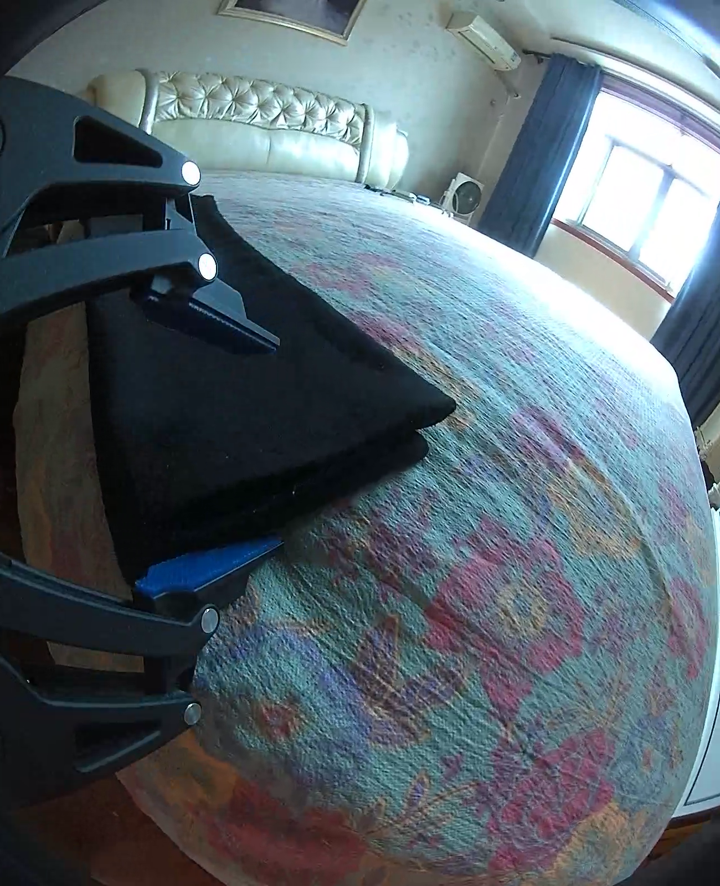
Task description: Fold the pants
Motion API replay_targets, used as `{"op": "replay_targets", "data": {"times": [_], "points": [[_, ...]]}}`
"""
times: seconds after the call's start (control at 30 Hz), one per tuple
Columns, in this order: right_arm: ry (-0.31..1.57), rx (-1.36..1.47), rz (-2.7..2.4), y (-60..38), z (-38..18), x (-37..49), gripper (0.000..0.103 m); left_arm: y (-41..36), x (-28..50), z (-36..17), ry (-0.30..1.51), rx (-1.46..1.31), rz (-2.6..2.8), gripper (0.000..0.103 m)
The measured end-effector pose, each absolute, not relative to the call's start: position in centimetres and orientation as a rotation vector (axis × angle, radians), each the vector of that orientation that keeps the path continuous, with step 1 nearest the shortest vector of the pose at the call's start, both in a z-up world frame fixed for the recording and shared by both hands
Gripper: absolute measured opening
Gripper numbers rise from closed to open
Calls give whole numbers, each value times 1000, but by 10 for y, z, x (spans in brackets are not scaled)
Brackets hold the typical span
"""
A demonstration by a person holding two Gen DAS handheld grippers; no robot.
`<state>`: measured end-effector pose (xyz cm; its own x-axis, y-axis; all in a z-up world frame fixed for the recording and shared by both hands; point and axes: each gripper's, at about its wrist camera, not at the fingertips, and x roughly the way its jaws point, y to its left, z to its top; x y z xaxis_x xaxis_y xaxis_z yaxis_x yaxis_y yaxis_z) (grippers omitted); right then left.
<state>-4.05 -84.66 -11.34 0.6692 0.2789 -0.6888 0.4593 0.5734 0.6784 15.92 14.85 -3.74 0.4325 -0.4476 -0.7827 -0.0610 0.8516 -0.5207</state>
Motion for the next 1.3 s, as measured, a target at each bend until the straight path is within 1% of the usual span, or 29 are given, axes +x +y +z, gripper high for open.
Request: {"op": "replay_targets", "data": {"times": [0.03, 0.13, 0.23, 0.33, 0.37, 0.5, 0.57, 0.67, 0.83, 0.97, 1.13, 1.3], "points": [[881, 967, -117, -842, -110, -37, 62, 148, 159, -38, 1110, -526, -256, 86], [960, 890, -81, -820, -103, -25, 35, 147, 159, -39, 1110, -529, -258, 86], [975, 899, -93, -815, -99, -22, 23, 143, 157, -41, 1116, -483, -265, 86], [962, 912, -118, -810, -87, -19, 21, 126, 156, -41, 1125, -357, -268, 86], [948, 915, -118, -808, -79, -18, 20, 120, 155, -41, 1127, -312, -268, 88], [849, 977, -89, -799, -45, -21, 20, 105, 153, -43, 1142, -194, -260, 90], [801, 1001, -59, -789, -26, -20, 20, 104, 152, -40, 1141, -199, -252, 90], [752, 1001, -13, -766, 6, -12, 20, 111, 150, -39, 1123, -291, -244, 90], [738, 879, 36, -715, 58, 2, 20, 122, 151, -36, 1098, -398, -219, 90], [752, 771, 44, -666, 85, 15, 20, 117, 150, -27, 1063, -364, -192, 90], [801, 627, 59, -597, 90, 40, 20, 111, 150, -21, 1033, -327, -201, 90], [874, 527, 70, -524, 66, 74, 20, 117, 146, -21, 1023, -346, -198, 90]]}}
